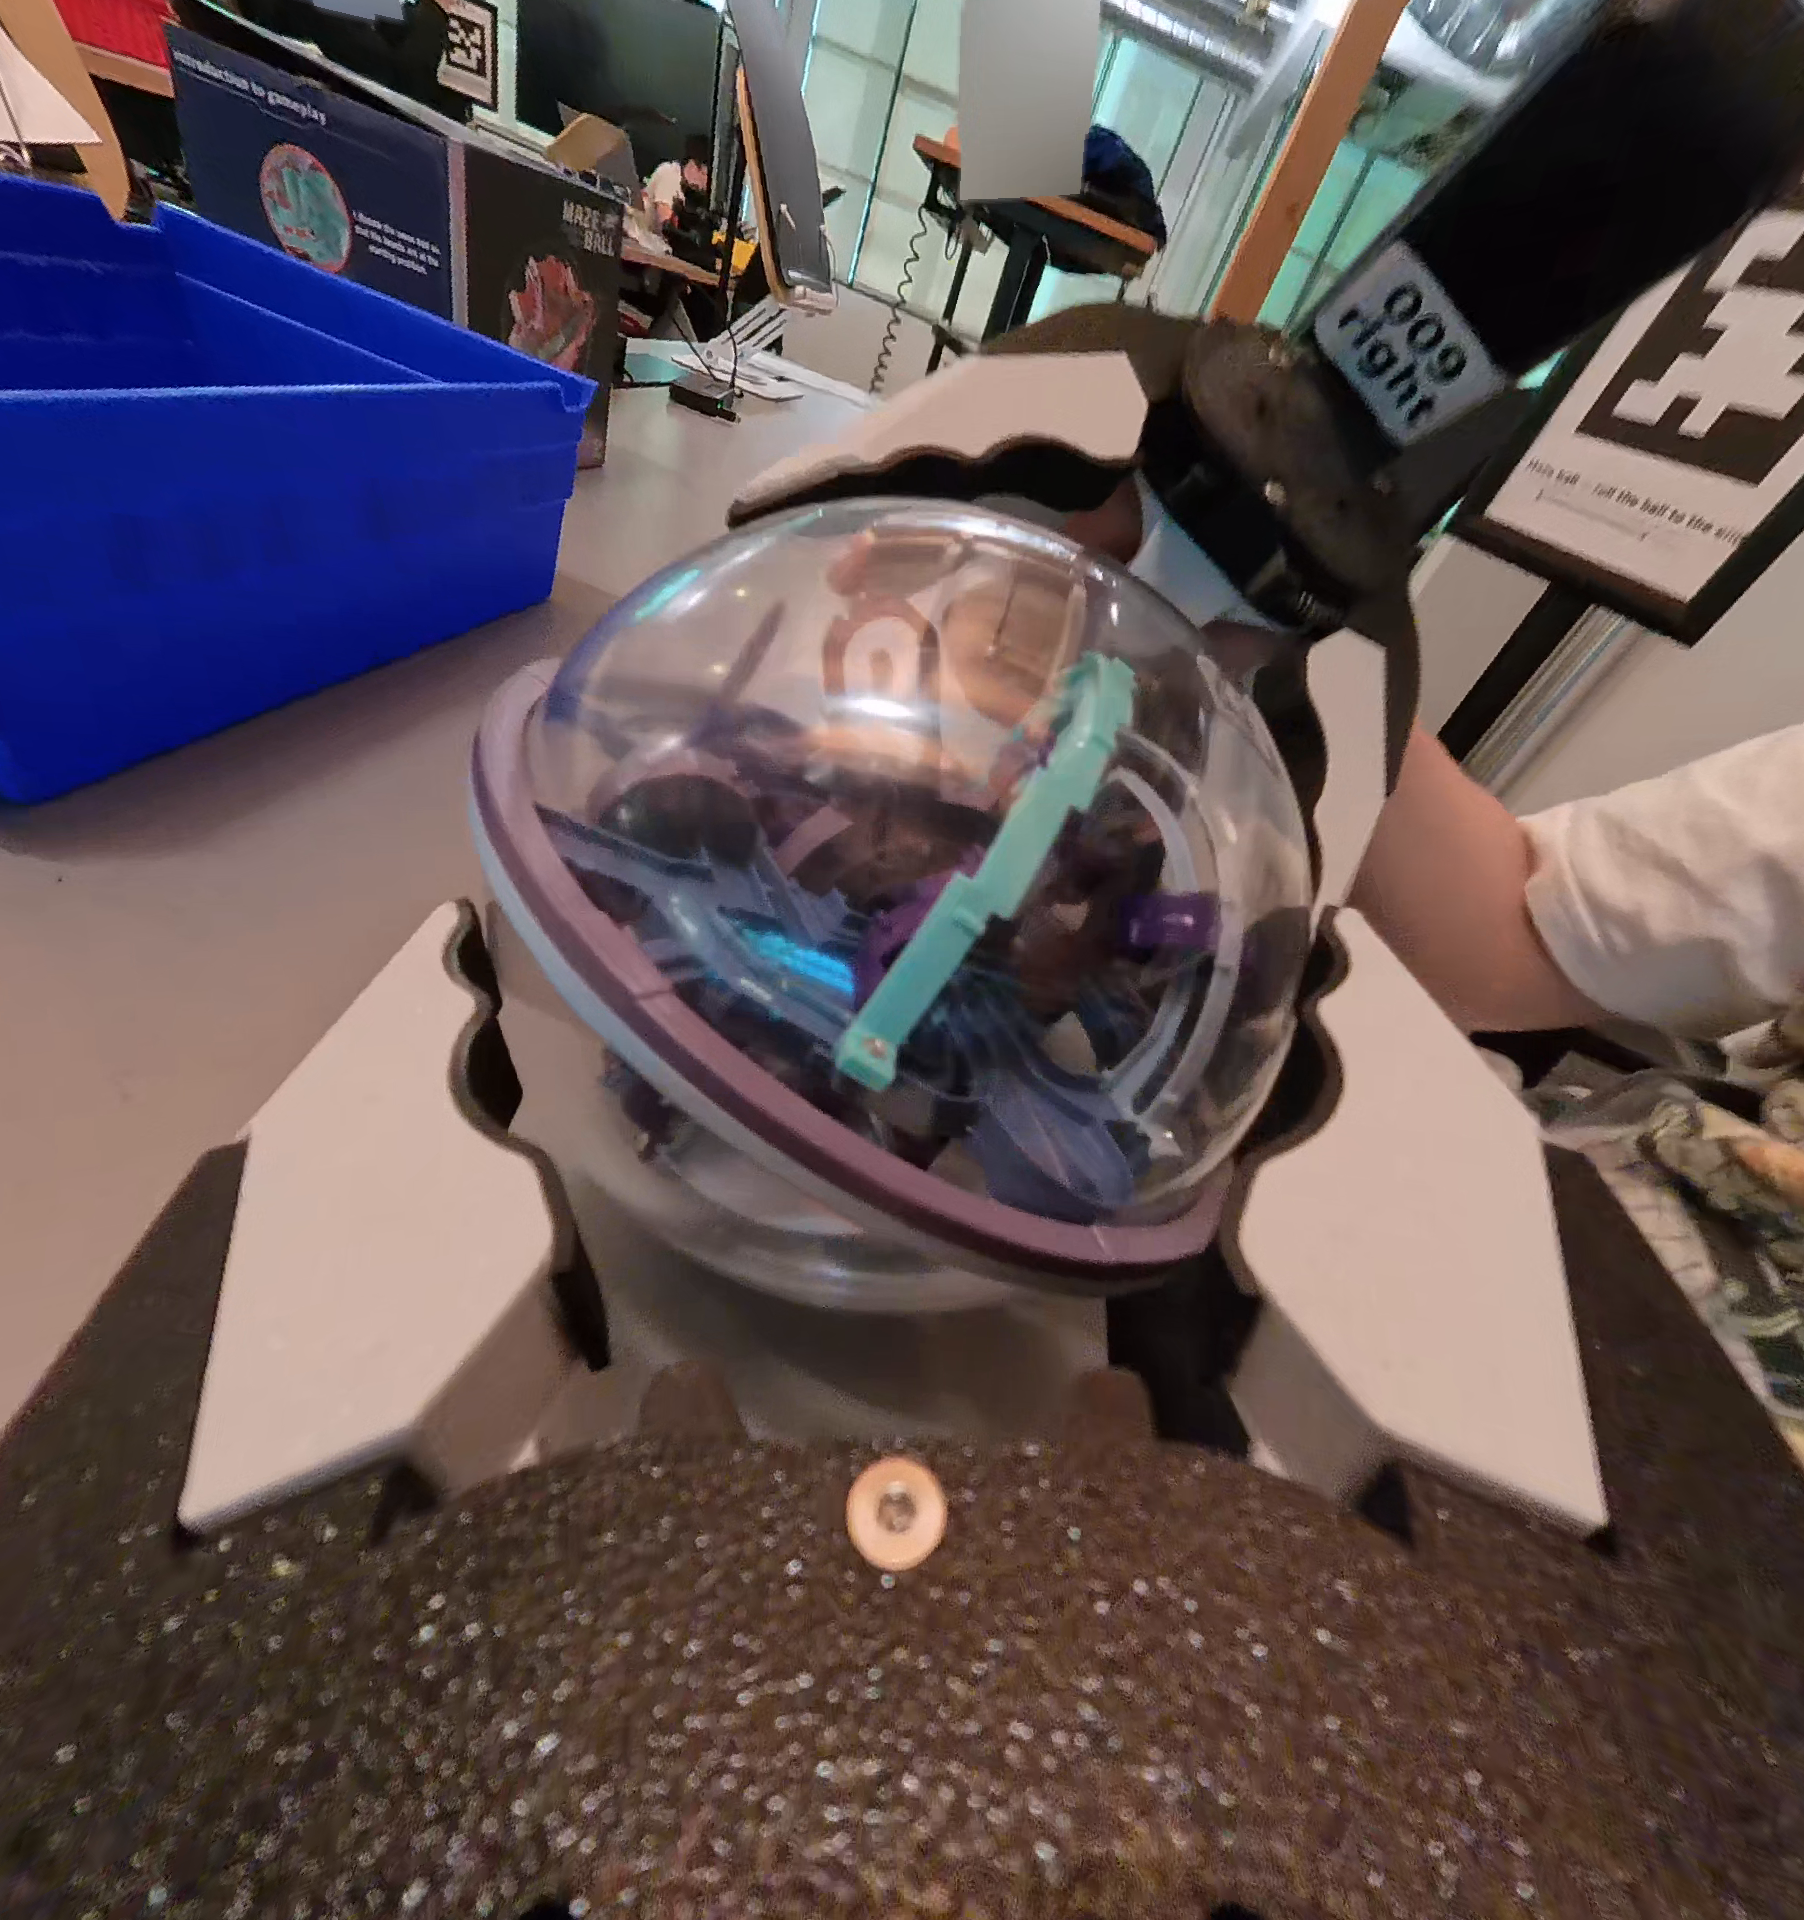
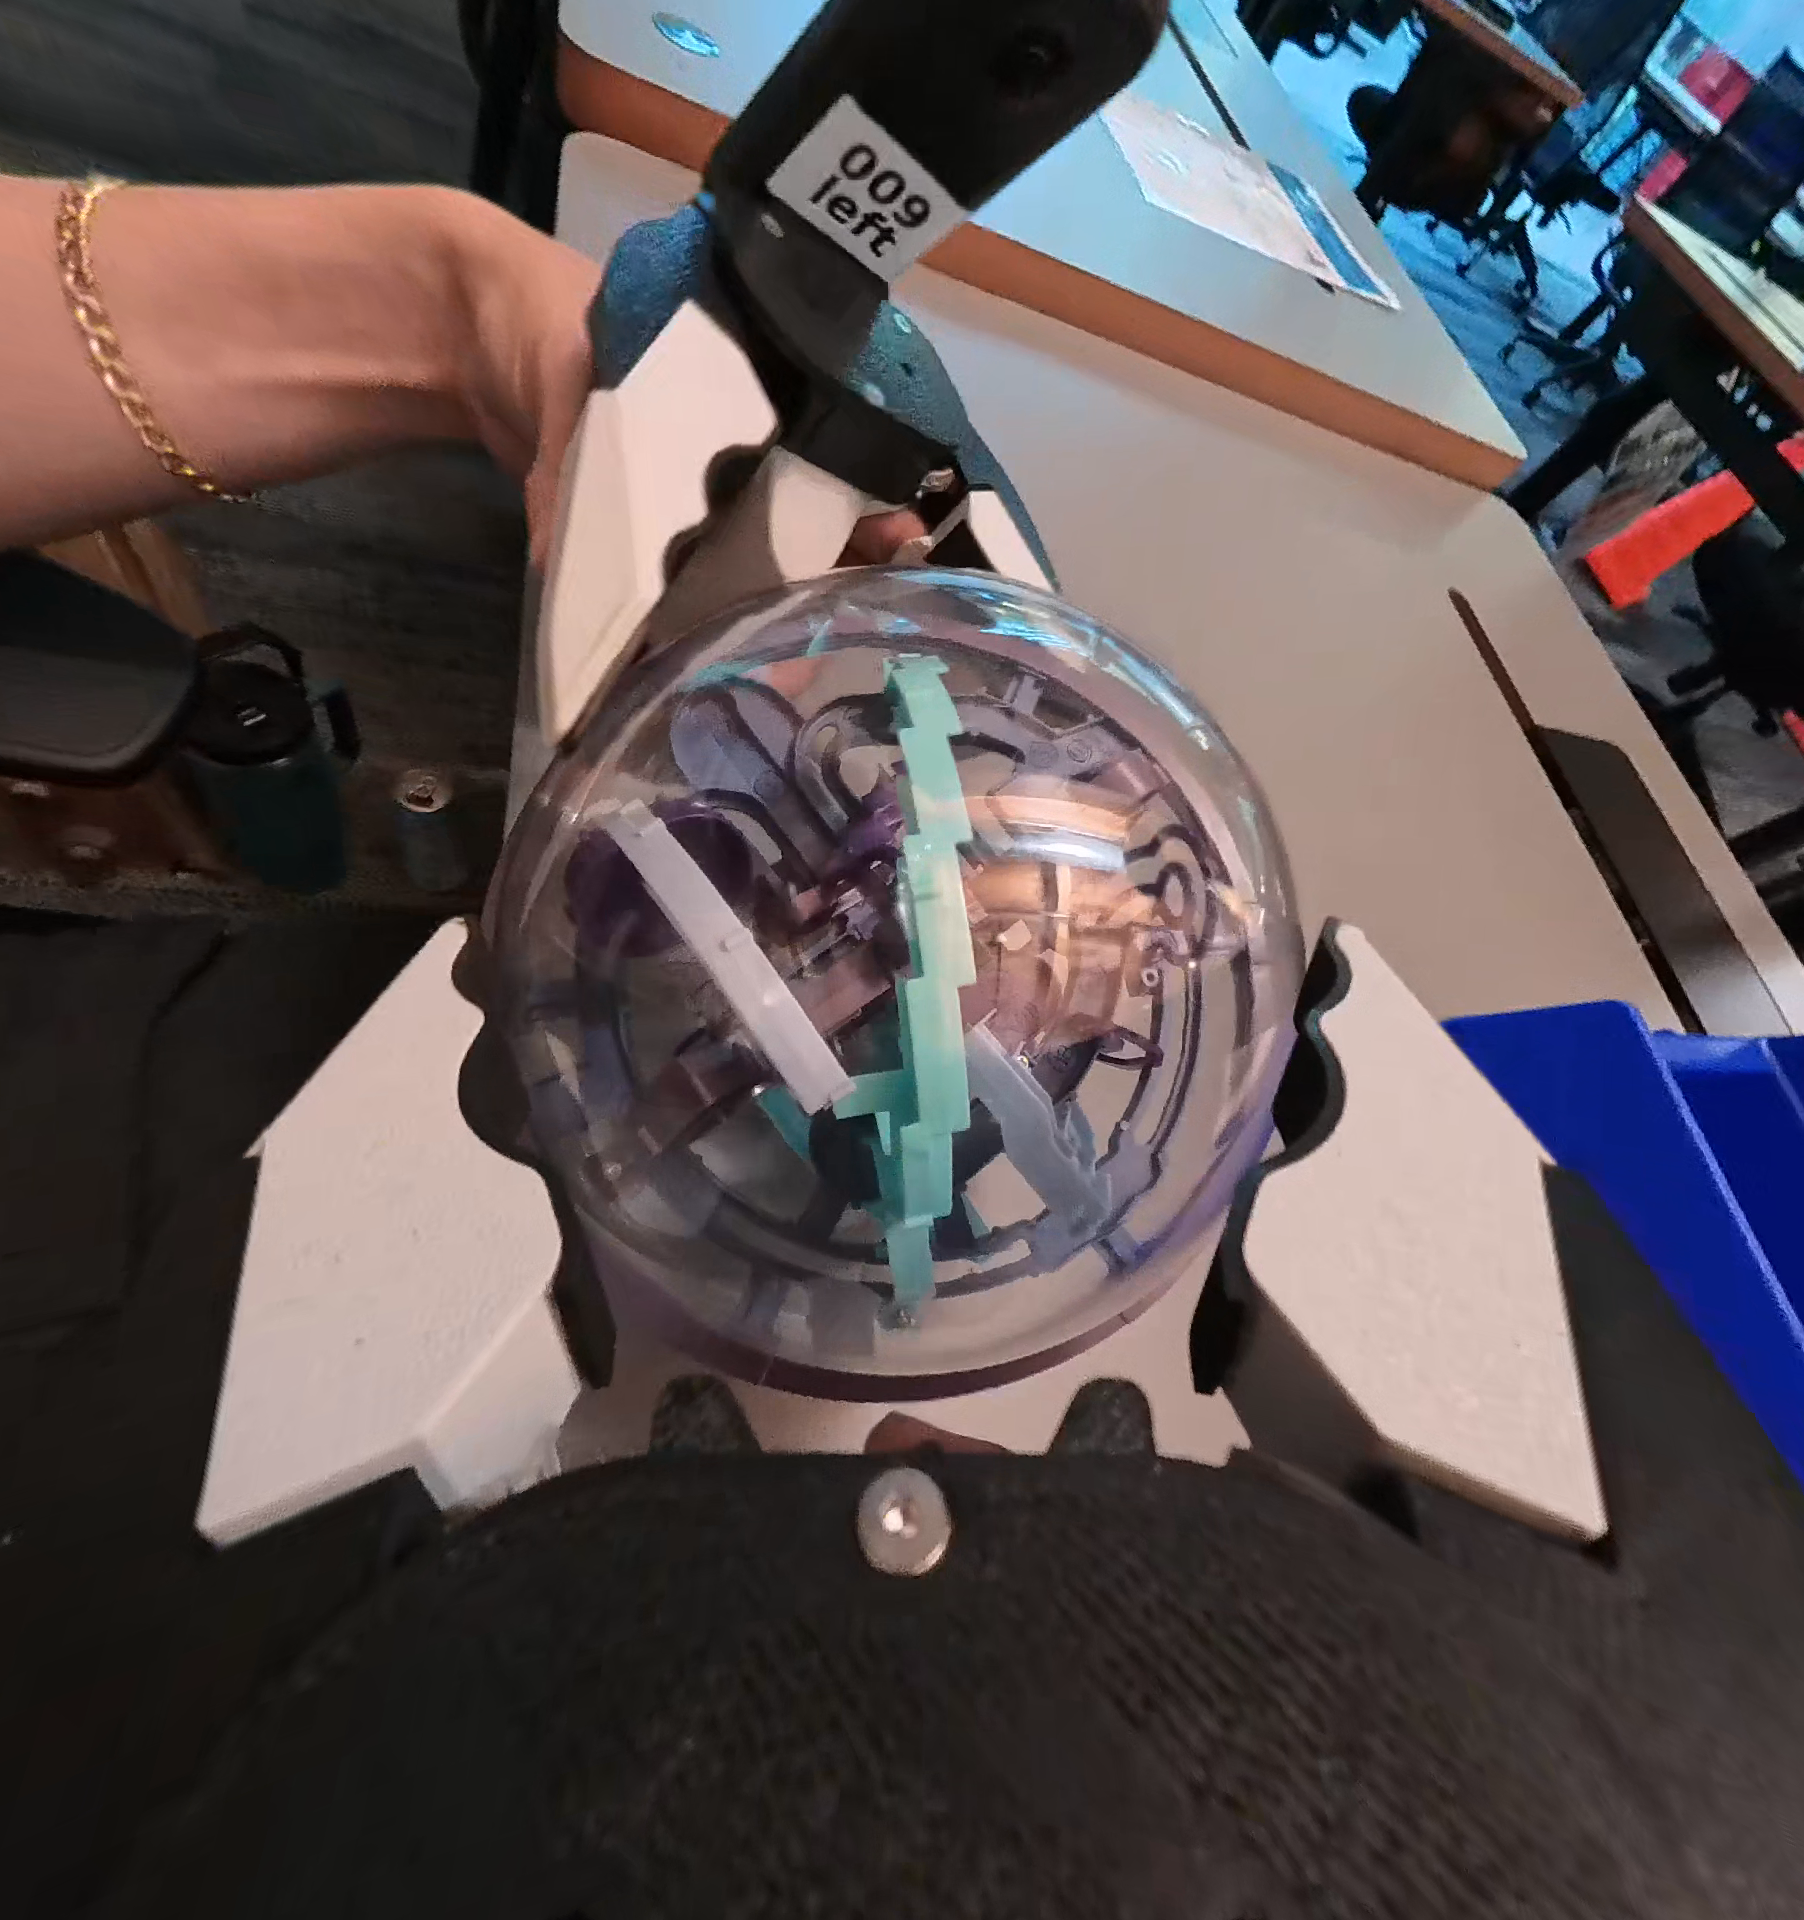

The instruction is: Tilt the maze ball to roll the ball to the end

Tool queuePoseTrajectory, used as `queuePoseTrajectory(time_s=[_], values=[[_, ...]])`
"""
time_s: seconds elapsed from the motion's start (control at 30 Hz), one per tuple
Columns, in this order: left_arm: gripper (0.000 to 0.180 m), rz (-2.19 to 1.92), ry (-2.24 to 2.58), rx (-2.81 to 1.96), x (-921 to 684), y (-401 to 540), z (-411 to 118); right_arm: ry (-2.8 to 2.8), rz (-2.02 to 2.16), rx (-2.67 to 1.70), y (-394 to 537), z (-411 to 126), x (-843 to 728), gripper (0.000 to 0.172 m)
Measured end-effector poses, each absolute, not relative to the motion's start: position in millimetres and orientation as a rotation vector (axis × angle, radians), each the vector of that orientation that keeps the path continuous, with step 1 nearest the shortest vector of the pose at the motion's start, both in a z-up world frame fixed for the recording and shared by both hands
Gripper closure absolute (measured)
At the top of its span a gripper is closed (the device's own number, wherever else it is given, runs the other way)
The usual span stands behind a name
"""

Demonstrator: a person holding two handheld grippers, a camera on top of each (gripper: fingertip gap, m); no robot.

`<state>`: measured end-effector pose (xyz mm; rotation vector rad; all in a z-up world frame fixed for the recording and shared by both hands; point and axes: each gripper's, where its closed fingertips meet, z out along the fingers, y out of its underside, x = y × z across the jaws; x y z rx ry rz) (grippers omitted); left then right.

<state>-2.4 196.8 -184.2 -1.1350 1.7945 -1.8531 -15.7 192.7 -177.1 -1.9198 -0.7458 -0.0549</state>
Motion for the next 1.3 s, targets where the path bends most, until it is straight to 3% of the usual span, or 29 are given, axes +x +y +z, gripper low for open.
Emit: queuePoseTrajectory(time_s=[0.17, 0.4, 0.63, 0.8, 1.3], values=[[0.028, -1.752, 1.875, -1.113, -3, 194, -194, -0.655, -0.084, -1.961, 198, -177, -17, 0.026], [0.037, -1.773, 1.850, -1.095, -6, 201, -190, -0.570, -0.113, -2.002, 195, -177, -13, 0.026], [0.037, -1.769, 1.850, -1.085, -5, 199, -189, -0.809, -0.016, -1.894, 185, -165, -13, 0.039], [0.038, -1.783, 1.848, -1.099, -6, 202, -190, -0.833, -0.083, -1.913, 196, -179, -16, 0.025], [0.041, -1.764, 1.906, -1.050, -14, 198, -189, -0.538, -0.384, -1.939, 194, -178, -22, 0.024]])
